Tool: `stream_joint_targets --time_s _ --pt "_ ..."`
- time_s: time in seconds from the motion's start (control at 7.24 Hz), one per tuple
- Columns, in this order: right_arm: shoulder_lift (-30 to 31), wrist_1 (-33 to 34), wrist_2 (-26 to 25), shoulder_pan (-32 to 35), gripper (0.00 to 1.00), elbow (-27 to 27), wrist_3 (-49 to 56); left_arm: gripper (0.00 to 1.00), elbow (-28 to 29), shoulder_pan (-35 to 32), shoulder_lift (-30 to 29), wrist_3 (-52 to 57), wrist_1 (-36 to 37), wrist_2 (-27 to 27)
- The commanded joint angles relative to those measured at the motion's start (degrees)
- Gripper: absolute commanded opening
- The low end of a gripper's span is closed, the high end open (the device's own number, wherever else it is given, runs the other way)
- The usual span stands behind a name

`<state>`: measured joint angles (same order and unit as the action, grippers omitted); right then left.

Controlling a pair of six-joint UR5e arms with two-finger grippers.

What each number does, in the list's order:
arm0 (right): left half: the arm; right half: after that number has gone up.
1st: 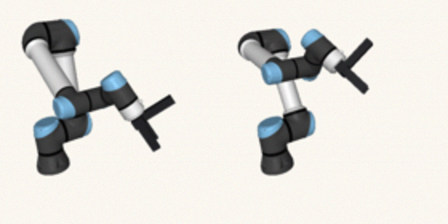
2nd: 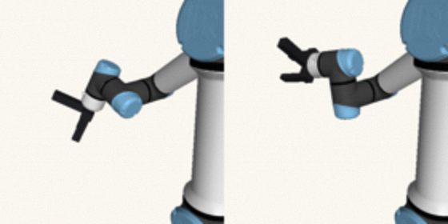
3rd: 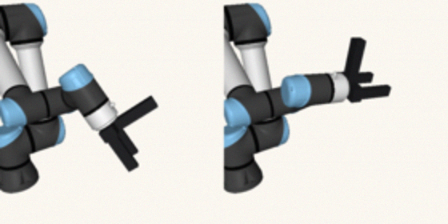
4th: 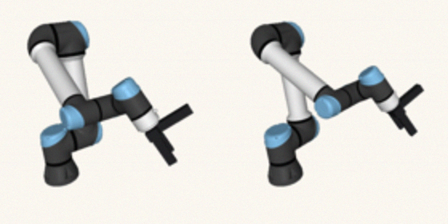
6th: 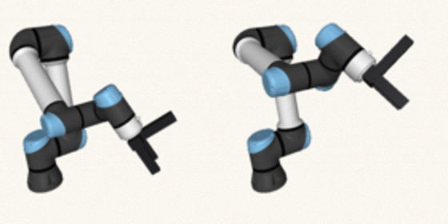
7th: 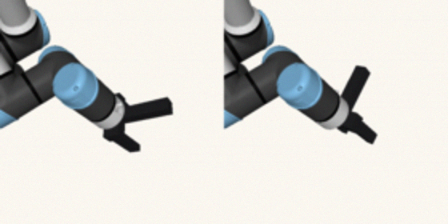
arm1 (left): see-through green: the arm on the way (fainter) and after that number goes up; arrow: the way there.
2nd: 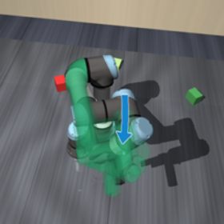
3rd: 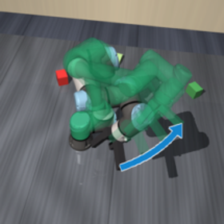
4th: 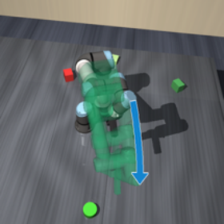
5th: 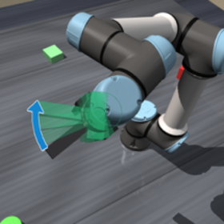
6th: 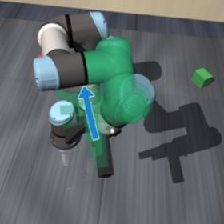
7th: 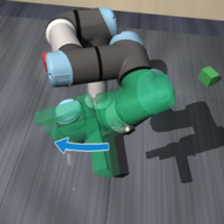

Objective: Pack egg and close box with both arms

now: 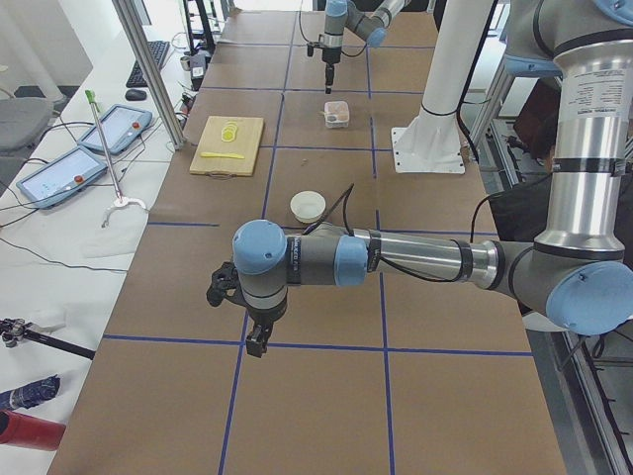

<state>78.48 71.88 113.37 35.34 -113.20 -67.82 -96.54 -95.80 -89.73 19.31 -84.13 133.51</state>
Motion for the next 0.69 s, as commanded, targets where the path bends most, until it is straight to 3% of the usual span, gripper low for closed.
stream_joint_targets --time_s 0.0,0.28,0.55 --pt "0.4 5.7 0.9 4.2 1.00 -0.2 5.9 1.00 0.0 0.0 0.0 0.4 -0.1 -0.4" --pt "4.9 10.5 7.1 15.3 1.00 0.3 24.5 1.00 0.0 0.0 0.0 0.6 -0.3 -0.4" --pt "11.8 14.6 11.3 29.5 1.00 2.6 49.9 1.00 0.3 0.0 0.0 0.4 -1.7 -0.7"
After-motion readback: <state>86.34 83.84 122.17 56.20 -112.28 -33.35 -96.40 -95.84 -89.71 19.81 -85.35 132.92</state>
